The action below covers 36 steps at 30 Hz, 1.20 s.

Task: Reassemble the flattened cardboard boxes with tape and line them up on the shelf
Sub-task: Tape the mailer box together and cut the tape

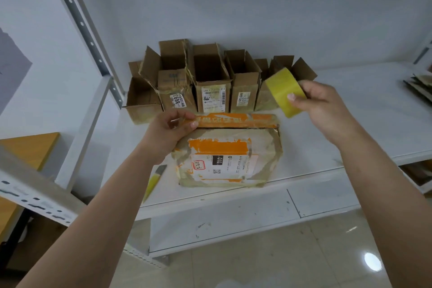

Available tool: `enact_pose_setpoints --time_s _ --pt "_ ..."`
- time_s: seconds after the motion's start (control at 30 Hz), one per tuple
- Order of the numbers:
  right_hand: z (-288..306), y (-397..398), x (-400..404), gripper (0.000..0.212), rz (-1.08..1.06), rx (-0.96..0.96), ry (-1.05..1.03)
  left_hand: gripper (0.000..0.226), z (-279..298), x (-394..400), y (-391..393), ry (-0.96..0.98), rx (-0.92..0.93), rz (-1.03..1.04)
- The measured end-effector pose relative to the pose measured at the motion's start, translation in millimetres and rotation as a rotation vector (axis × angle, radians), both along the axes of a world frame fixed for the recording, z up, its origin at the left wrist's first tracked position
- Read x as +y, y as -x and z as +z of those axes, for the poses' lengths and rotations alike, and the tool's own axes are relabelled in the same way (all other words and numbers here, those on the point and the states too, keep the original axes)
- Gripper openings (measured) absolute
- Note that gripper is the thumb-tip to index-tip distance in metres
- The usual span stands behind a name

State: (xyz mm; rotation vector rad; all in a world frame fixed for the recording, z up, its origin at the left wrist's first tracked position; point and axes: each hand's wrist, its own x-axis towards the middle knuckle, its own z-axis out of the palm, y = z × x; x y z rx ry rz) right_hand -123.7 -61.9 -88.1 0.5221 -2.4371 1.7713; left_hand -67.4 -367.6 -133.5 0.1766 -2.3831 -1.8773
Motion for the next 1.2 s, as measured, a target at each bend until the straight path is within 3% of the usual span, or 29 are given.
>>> enact_pose_setpoints --time_s 0.23,0.37,0.5,0.63,0.73,0.83,0.93,1.03,1.2 --pt "28.4 -13.3 -41.2 0.016 0.362 -0.19 0.105 0.01 -8.1 4.8 3.7 0.052 -0.003 -0.046" --pt "15.0 -12.4 -68.1 0.026 0.406 -0.366 0.114 0.011 -7.4 5.1 0.1 0.048 -0.014 -0.065" --pt "9.2 -9.2 -76.5 0.037 0.379 -0.416 0.101 0.018 0.6 0.6 -5.2 0.243 0.058 -0.017" --pt "11.5 -6.8 -81.5 0.038 0.388 -0.403 0.056 0.059 26.6 15.9 -23.0 -0.026 0.077 -0.073" --pt "14.2 -7.4 -89.9 0.045 0.396 -0.372 0.007 0.046 35.4 30.9 -29.4 -0.1 0.06 -0.188" --pt "17.9 -8.8 -93.8 0.031 0.474 -0.326 -0.04 0.029 42.9 38.7 -29.5 -0.122 0.114 -0.207" --pt "21.3 -9.0 -96.7 0.026 0.516 -0.302 -0.072 0.03 48.0 41.8 -23.8 -0.121 0.148 -0.14" --pt "21.8 -8.9 -103.7 0.044 0.503 -0.261 -0.119 0.025 48.1 41.6 -13.9 -0.081 0.159 -0.027" --pt "18.2 -7.4 -98.2 0.041 0.504 -0.287 -0.182 0.032 44.2 32.5 -6.2 -0.239 0.052 0.019"
